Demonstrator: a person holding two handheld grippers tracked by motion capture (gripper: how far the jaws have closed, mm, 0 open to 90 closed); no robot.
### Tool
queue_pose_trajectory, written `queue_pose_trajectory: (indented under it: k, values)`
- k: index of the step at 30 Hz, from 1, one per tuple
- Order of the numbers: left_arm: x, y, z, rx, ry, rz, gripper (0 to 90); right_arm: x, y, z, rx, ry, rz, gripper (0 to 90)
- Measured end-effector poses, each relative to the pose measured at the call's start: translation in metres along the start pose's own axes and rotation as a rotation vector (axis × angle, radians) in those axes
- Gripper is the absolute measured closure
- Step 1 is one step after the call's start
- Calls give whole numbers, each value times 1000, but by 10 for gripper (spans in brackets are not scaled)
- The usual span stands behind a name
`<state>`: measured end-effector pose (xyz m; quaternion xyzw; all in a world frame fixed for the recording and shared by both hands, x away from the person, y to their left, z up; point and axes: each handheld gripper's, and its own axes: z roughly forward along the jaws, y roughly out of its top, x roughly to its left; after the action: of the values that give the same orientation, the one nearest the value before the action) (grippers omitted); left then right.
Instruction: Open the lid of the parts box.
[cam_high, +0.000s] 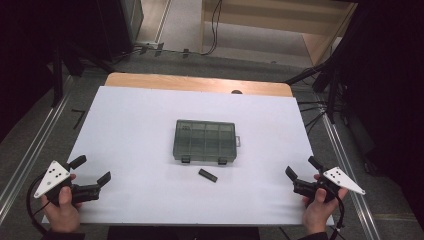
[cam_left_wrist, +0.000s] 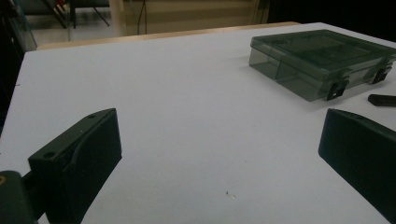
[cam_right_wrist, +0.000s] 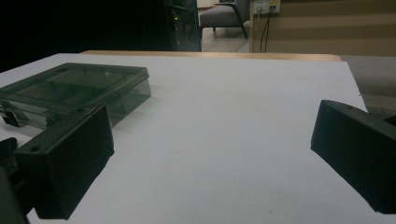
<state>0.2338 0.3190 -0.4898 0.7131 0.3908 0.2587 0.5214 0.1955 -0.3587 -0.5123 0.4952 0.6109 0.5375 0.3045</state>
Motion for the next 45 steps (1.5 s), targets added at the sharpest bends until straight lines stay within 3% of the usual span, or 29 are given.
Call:
queue_pose_trajectory:
  k: [6, 11, 16, 21, 25, 29, 38, 45]
  values:
    - [-1, 1, 0, -12, -24, -24, 0, 1, 1, 1, 6, 1, -10, 0]
    - [-6, 4, 2, -11, -20, -12, 0, 3, 2, 1, 7, 3, -13, 0]
    - [-17, 16, 5, -19, -44, -8, 0, 4, 4, 1, 6, 17, -13, 0]
    - [-29, 25, 13, -11, -54, -27, 0, 12, 11, 0, 9, 25, -29, 0]
    - [-31, 33, 15, -13, -88, -14, 0, 18, 16, 2, 17, 49, -33, 0]
    - [-37, 41, 17, -21, -73, 0, 0, 26, 22, 3, 23, 71, -51, 0]
    - [-45, 53, 27, -20, -107, -7, 0, 40, 39, 10, 22, 103, -75, 0]
    - [-54, 66, 44, -14, -150, -7, 26, 47, 51, 20, 28, 117, -98, 0]
